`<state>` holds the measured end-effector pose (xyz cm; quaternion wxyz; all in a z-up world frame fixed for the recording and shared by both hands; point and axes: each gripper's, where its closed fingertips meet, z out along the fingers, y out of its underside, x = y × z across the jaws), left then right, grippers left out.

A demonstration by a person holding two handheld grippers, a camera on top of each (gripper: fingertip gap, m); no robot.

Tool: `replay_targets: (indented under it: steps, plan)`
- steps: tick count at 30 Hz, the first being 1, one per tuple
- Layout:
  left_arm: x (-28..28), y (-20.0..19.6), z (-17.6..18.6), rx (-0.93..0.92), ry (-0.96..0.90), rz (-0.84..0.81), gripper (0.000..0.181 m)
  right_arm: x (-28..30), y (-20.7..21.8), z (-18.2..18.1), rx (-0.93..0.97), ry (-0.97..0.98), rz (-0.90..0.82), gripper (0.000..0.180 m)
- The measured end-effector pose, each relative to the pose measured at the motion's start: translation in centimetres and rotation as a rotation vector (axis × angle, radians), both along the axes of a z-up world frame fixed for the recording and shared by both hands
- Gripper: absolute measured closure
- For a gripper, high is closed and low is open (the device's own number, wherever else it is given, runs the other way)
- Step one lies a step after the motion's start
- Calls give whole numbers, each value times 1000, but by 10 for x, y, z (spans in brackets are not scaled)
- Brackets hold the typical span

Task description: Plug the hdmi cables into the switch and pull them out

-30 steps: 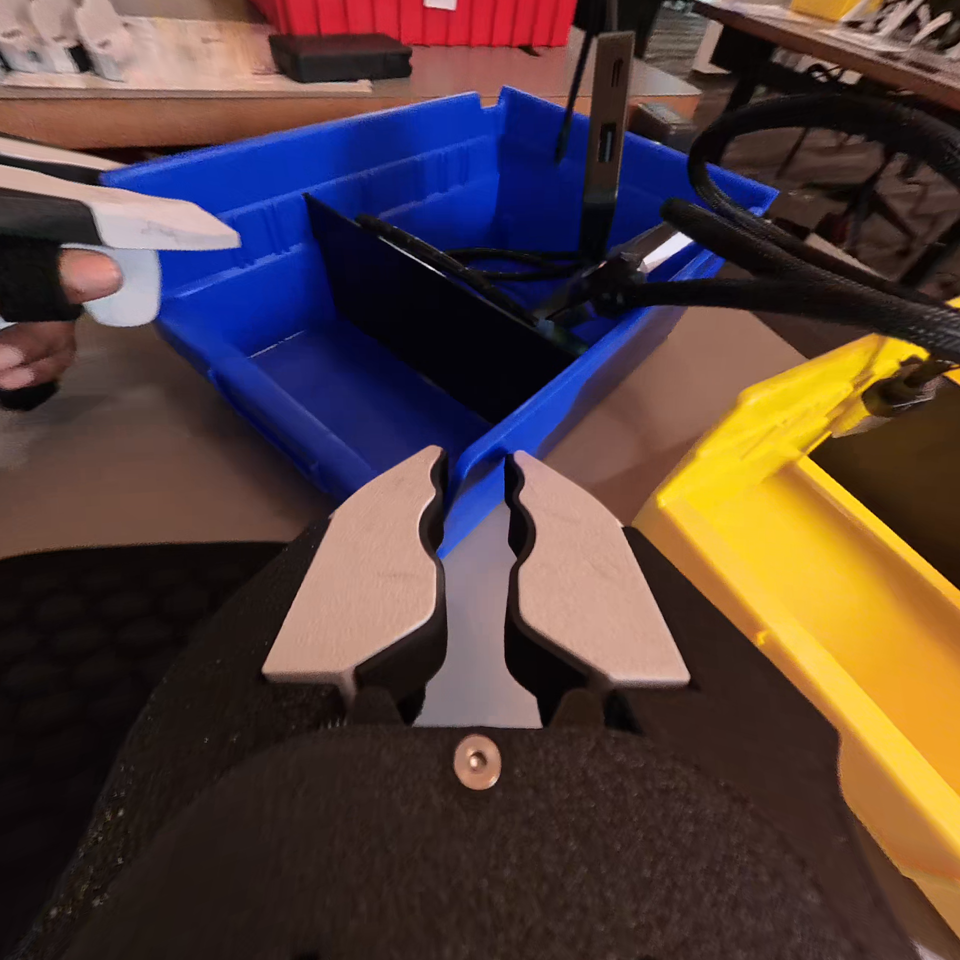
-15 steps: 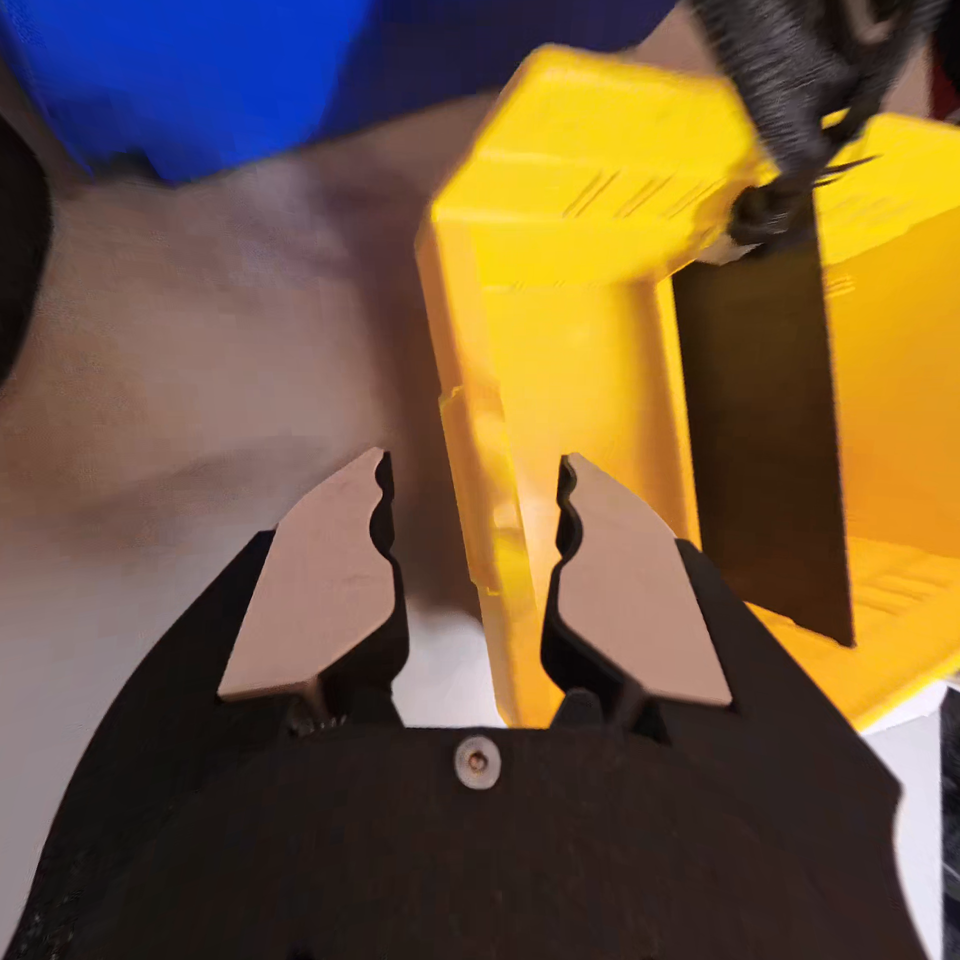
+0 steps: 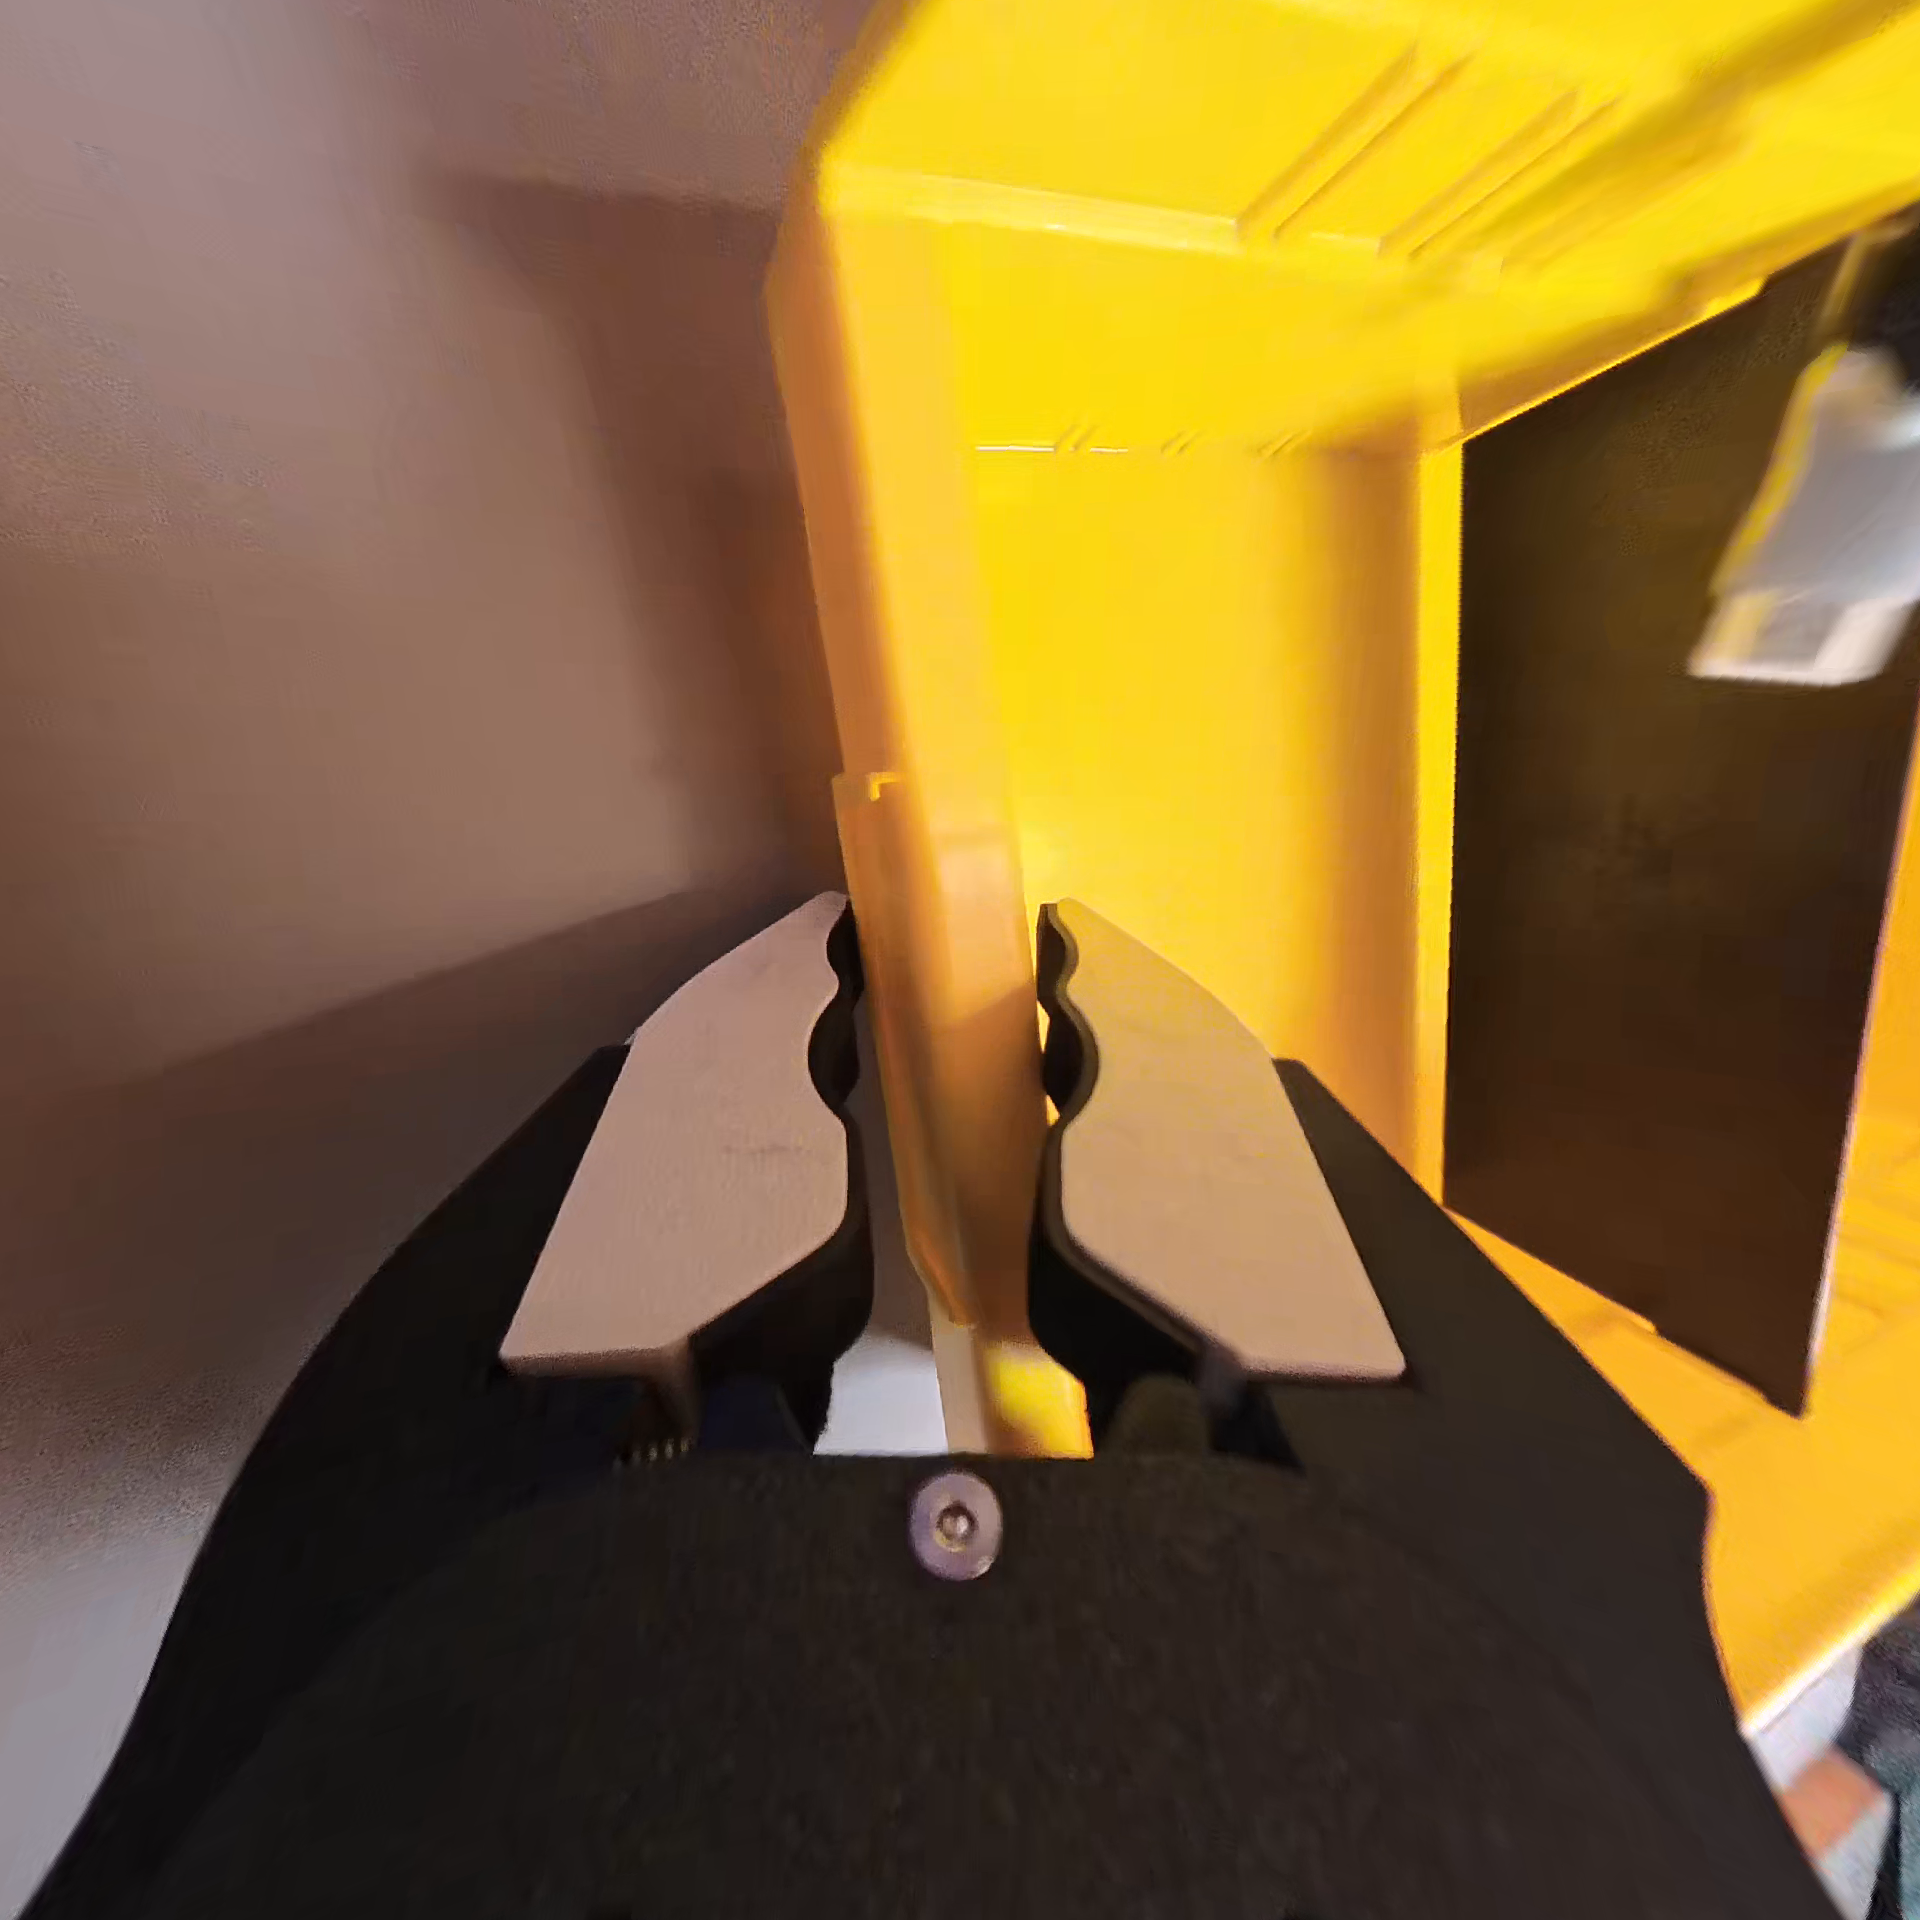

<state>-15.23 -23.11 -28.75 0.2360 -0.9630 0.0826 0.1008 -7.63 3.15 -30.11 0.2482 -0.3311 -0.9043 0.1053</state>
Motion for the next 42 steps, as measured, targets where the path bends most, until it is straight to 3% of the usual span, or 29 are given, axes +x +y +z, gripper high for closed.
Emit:
replay_targets:
  steps: [7, 15, 23, 28, 31, 37, 42]
  plan:
    - [10, 17, 8, 26, 28, -29, 152, 78, 66, 0, 12, 10, -135, 148]
    - [20, 47, 35, 158, -19, -34, 152, 106, 142, 1, 56, 32, -279, 148]
    - [-8, 73, 11, 75, 82, 18, 152, 130, 195, 3, 135, 52, -287, 148]
    - [-31, 94, -8, -18, 137, 21, 152, 136, 237, 13, 232, 115, -419, 141]
    - [-44, 106, -16, -32, 167, 12, 152, 125, 213, 44, 55, 272, -457, 140]
    - [-65, 121, -16, -33, 215, -27, 152, 68, 108, 135, -675, 622, -400, 139]
    - [-69, 120, -1, 37, 247, 0, 141, 29, 81, 126, -805, 759, -425, 139]
